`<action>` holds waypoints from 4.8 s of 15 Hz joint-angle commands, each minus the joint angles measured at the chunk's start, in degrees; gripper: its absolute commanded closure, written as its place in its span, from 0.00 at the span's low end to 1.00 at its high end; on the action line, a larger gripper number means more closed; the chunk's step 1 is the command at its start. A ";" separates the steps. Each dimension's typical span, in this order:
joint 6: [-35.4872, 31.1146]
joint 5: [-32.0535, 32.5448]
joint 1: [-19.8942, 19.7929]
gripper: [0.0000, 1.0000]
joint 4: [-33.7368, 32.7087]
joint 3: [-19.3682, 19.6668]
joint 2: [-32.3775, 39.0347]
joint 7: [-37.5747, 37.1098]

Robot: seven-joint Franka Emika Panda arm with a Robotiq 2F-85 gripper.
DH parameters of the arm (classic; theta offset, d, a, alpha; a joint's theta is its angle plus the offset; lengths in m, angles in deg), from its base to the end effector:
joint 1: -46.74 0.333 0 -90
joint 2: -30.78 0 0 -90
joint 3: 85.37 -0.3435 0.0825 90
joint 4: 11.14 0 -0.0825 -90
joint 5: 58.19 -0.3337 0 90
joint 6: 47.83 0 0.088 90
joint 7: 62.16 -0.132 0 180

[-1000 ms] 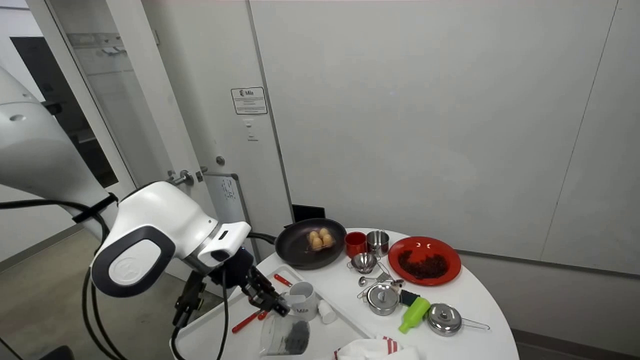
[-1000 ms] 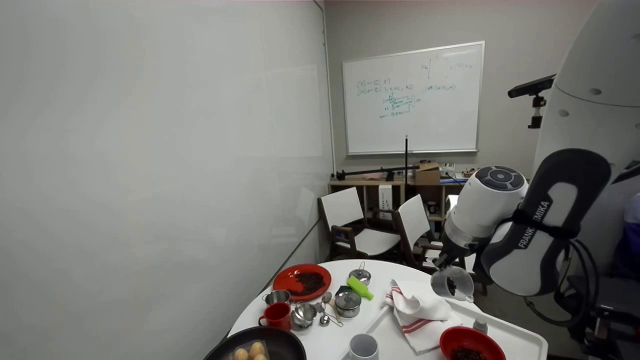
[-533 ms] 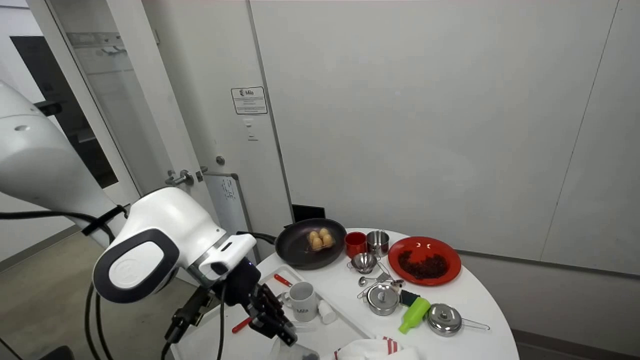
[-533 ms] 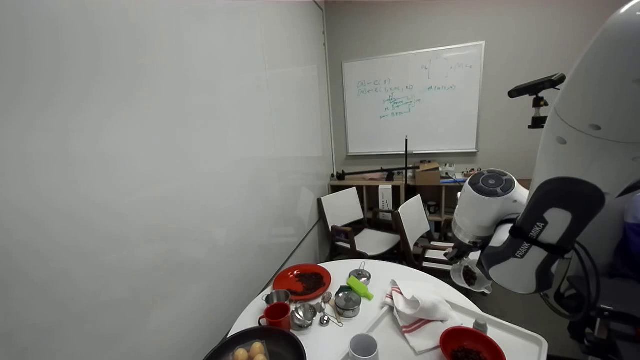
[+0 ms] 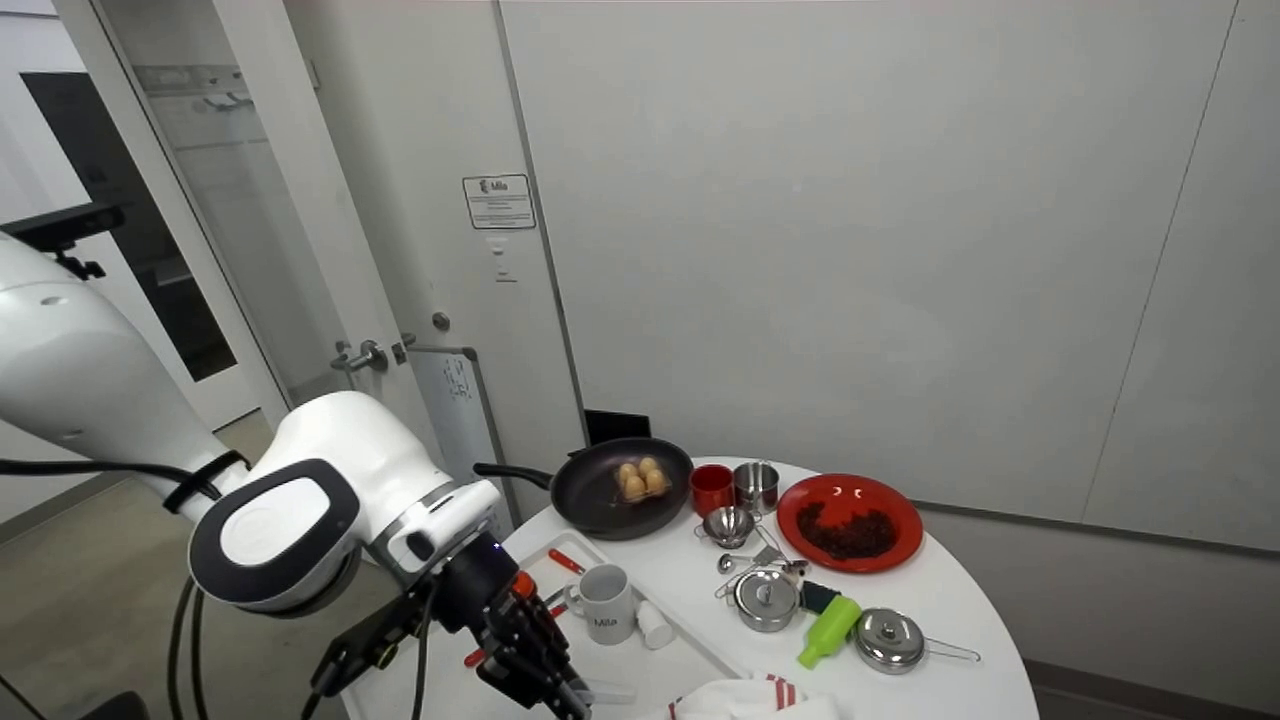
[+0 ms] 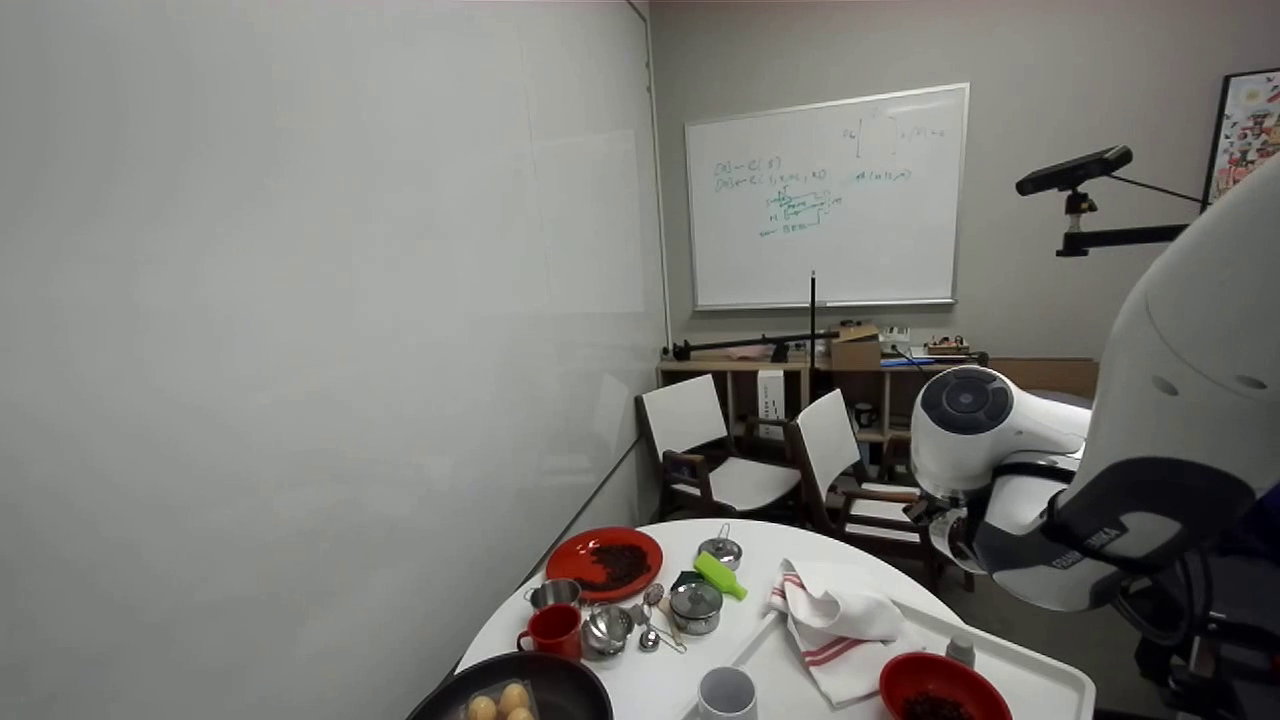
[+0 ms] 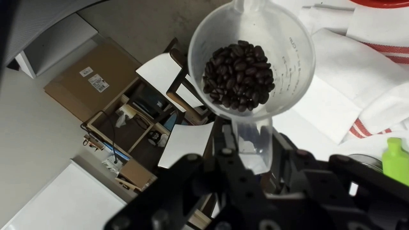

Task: Pour the contents in the clear jug into the red bowl

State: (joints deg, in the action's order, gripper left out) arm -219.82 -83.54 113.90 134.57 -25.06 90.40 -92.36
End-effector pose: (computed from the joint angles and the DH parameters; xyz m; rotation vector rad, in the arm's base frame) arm 0.4413 -0.0428 0.1698 2.2560 -0.7332 0.4363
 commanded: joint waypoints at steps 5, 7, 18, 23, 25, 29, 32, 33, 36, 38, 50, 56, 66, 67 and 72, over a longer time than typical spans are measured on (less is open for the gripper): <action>1.19 1.05 -4.81 0.92 -0.75 -0.69 -7.91 0.47; 0.32 1.16 -6.67 0.92 -0.51 -1.35 -11.37 1.10; 9.69 2.05 0.03 0.92 -1.43 4.26 1.15 -17.38; 11.05 5.55 -0.40 0.92 -1.25 3.44 0.61 -21.22; 11.20 6.01 -0.12 0.73 -1.30 3.11 1.16 -21.93; 10.28 6.77 -2.69 0.92 -1.32 2.57 -4.14 -18.64; 9.11 7.48 -4.37 0.92 -1.25 2.00 -7.82 -17.01; 8.50 7.64 -5.13 0.92 -1.14 1.71 -9.54 -16.20; 7.60 8.19 -7.88 0.92 -1.11 0.32 -14.33 -13.63; 8.07 8.83 -9.80 0.92 -1.27 -0.78 -16.79 -12.38; 11.23 13.94 -13.68 0.92 -2.56 -3.12 -16.93 -17.75; 10.74 15.44 -14.59 0.73 -2.12 -4.09 -17.81 -19.27; 15.91 15.37 -1.72 0.92 -3.03 3.57 -0.97 -37.14; 17.31 15.57 -0.50 0.92 -3.15 4.01 0.67 -38.88; 23.95 17.38 4.19 0.92 -4.18 5.09 7.20 -45.98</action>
State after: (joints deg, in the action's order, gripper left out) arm -199.96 -68.59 114.96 131.73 -21.36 92.19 -133.12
